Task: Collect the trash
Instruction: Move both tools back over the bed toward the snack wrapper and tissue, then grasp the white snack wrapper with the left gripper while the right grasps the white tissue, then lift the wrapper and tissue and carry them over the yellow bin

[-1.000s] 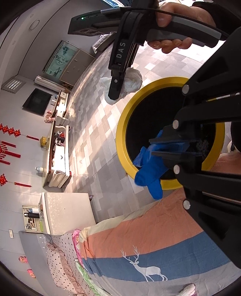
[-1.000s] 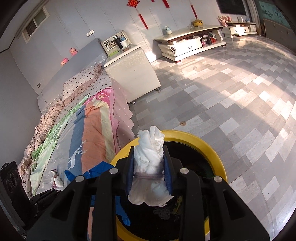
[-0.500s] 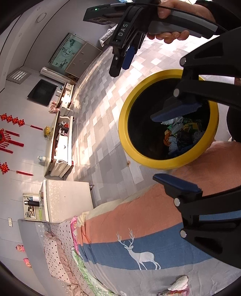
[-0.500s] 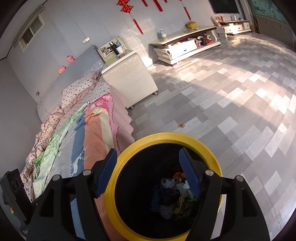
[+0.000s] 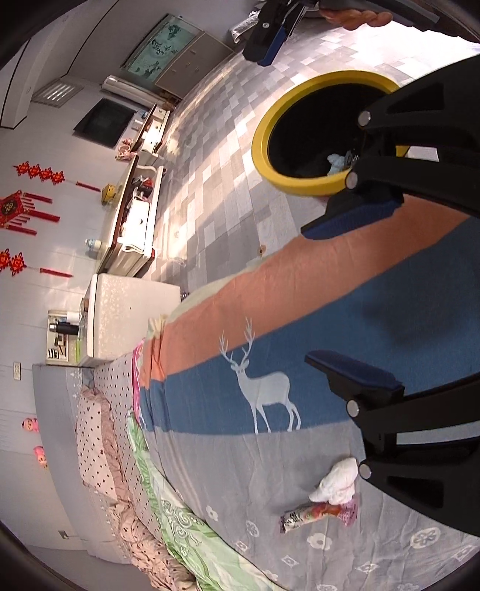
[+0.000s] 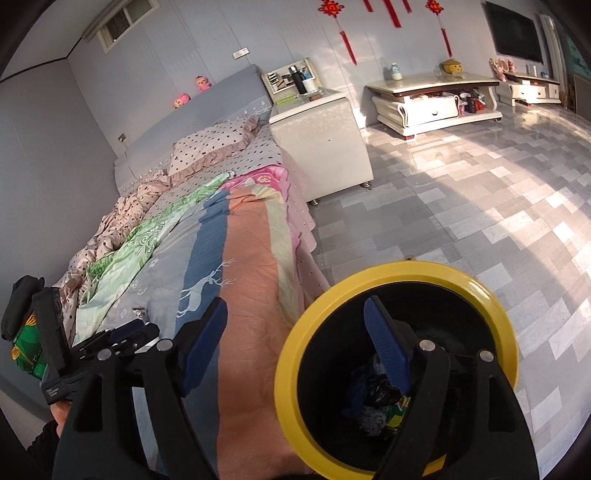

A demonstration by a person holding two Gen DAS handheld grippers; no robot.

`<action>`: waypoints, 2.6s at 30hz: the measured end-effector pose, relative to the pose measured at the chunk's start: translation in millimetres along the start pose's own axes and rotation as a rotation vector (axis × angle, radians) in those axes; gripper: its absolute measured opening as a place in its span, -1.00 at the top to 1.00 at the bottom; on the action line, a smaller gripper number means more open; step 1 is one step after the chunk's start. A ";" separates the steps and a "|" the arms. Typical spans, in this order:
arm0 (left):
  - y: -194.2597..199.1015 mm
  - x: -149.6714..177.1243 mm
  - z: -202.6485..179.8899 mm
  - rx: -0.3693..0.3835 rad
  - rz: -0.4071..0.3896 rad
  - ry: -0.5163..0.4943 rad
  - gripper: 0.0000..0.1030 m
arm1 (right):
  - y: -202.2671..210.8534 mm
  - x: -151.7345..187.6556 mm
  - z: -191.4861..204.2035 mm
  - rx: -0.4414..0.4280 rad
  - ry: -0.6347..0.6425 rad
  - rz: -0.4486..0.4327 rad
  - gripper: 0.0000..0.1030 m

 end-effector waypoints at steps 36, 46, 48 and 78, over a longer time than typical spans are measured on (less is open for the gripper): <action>-42.1 27.5 296.4 -0.256 0.090 0.381 -0.15 | -225.3 105.4 314.7 -0.269 0.472 0.351 -0.42; -67.5 25.7 300.4 -0.190 0.107 0.389 -0.11 | -278.3 127.8 344.0 -0.289 0.539 0.417 -0.38; -71.3 26.3 301.4 -0.171 0.110 0.395 0.05 | -287.9 132.0 347.2 -0.284 0.552 0.427 -0.37; -53.3 21.4 293.7 -0.087 0.067 0.393 0.59 | -304.8 146.1 353.5 -0.272 0.569 0.460 0.46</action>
Point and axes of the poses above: each gripper's, at about its wrist camera, not at the fingertips, and y roughly against the way its jaws point, z to its left, x to its underside, the point moved 5 cm from there along -y, roughly the way its jaws point, and after that the axes turned 1 degree about -z, right-handed, at the moved point
